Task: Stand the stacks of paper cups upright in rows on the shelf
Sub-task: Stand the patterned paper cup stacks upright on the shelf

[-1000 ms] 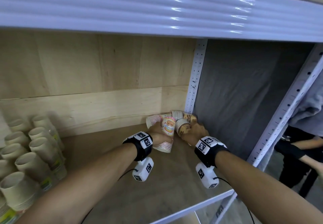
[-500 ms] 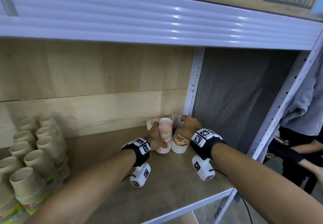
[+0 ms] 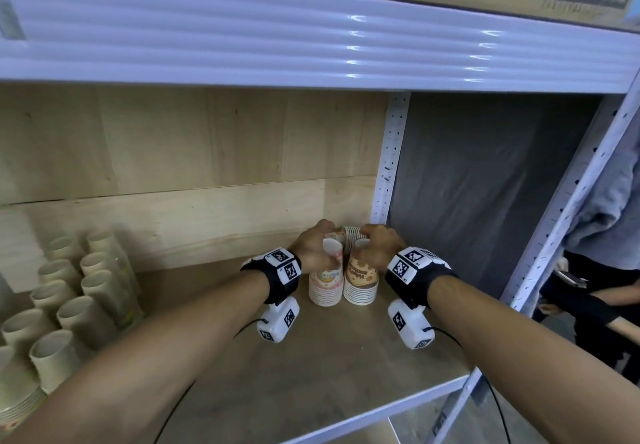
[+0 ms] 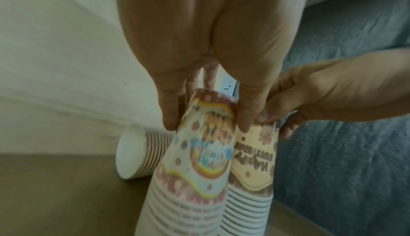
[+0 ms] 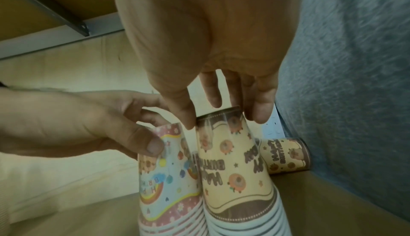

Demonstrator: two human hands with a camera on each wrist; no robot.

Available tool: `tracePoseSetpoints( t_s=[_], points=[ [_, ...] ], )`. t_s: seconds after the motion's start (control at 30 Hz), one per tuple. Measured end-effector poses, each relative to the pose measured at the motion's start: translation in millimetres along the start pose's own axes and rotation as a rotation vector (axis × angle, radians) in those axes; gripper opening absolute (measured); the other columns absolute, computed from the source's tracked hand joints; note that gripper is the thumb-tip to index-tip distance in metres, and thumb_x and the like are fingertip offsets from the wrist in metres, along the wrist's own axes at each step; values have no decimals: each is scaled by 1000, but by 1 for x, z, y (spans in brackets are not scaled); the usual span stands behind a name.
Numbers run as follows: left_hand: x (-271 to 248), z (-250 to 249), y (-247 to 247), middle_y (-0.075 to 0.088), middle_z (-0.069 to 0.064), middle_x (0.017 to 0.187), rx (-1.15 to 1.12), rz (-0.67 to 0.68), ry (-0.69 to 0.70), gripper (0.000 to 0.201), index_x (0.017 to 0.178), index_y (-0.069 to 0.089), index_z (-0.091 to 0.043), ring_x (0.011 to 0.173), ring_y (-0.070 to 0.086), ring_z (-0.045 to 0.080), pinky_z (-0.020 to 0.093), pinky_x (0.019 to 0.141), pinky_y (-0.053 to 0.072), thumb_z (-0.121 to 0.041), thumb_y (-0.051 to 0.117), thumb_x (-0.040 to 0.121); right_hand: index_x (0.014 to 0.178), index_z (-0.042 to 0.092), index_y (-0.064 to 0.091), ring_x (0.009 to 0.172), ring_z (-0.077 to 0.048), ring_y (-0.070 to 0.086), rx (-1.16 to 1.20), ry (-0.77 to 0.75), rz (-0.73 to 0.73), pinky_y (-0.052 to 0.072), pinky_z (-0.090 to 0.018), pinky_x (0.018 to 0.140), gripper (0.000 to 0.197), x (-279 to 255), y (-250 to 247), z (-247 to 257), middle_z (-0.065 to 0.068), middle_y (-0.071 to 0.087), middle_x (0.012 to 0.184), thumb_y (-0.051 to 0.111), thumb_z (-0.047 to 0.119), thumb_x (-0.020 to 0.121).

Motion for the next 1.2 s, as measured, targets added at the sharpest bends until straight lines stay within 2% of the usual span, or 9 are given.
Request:
tracePoseSetpoints(
  t_s=[0.23, 0.4, 0.5, 0.63, 0.73, 0.83, 0.93, 1.07, 1.2],
  points=[
    [6, -27, -2, 53, 4, 131, 295, 106, 17, 55, 129, 55, -21, 115, 56, 22, 24, 76, 46, -12, 75, 79, 112, 9, 70, 101, -26, 67, -39, -1, 13, 55, -31, 82, 31, 2, -2, 6, -6, 69, 109, 67, 19, 83],
    [7, -33, -4, 55, 5, 134, 387, 114, 14, 54, 132, 57, -18, 115, 58, 23, 24, 75, 46, -12, 73, 81, 109, 13, 67, 105, -29, 63, -128, -11, 147, 53, -37, 90, 34, 11, 6, 6, -9, 67, 110, 70, 22, 76],
    [5, -37, -9, 57, 7, 130, 439, 143, -1, 55, 132, 57, -15, 113, 60, 24, 25, 76, 50, -14, 74, 80, 108, 11, 67, 98, -27, 65, -139, -28, 181, 54, -33, 83, 37, 12, 5, 10, -9, 68, 105, 74, 19, 73],
    [-2, -37, -24, 55, 7, 129, 490, 165, -27, 54, 129, 59, -15, 113, 58, 25, 31, 84, 54, -18, 76, 77, 107, 9, 67, 64, -8, 55, -118, -65, 260, 43, -16, 55, 32, 17, 8, 19, 0, 60, 86, 75, 16, 77],
    [-9, -32, -39, 56, 6, 128, 560, 174, -59, 53, 127, 60, -15, 112, 58, 24, 29, 78, 52, -21, 76, 77, 100, 11, 68, 58, -2, 53, -139, -110, 322, 39, -11, 47, 22, 20, 13, 33, 6, 59, 75, 73, 19, 80],
    [-17, -22, -58, 59, 5, 125, 620, 172, -121, 53, 124, 62, -13, 107, 61, 23, 26, 66, 49, -22, 79, 75, 82, 19, 59, 56, -2, 51, -199, -160, 355, 37, -12, 46, 13, 19, 17, 56, 8, 54, 69, 72, 19, 81],
    [-29, -8, -77, 62, 9, 123, 685, 183, -208, 52, 125, 62, -8, 101, 64, 24, 28, 68, 53, -23, 78, 77, 65, 13, 57, 55, -12, 51, -263, -191, 360, 35, -16, 45, 18, 19, 27, 85, 0, 53, 65, 73, 11, 73],
    [-48, 13, -104, 62, 9, 125, 776, 182, -294, 52, 126, 61, -5, 103, 63, 24, 27, 69, 50, -26, 75, 81, 84, 9, 67, 60, -13, 57, -222, -260, 364, 37, -16, 48, 15, 15, 43, 125, 0, 60, 71, 75, 14, 71],
    [-65, 35, -127, 65, 5, 110, 874, 204, -380, 43, 117, 66, -2, 87, 58, 19, 22, 53, 44, -27, 73, 82, 102, 4, 70, 79, -19, 62, -195, -338, 366, 41, -21, 58, 35, 7, 59, 163, -7, 67, 91, 76, 17, 70]
  ],
)
Point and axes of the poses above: each hand's wrist, its own x-axis towards the middle knuckle, its own y-axis out of the palm, z = x × y, the point moved 6 cm from there along x, towards the middle knuckle
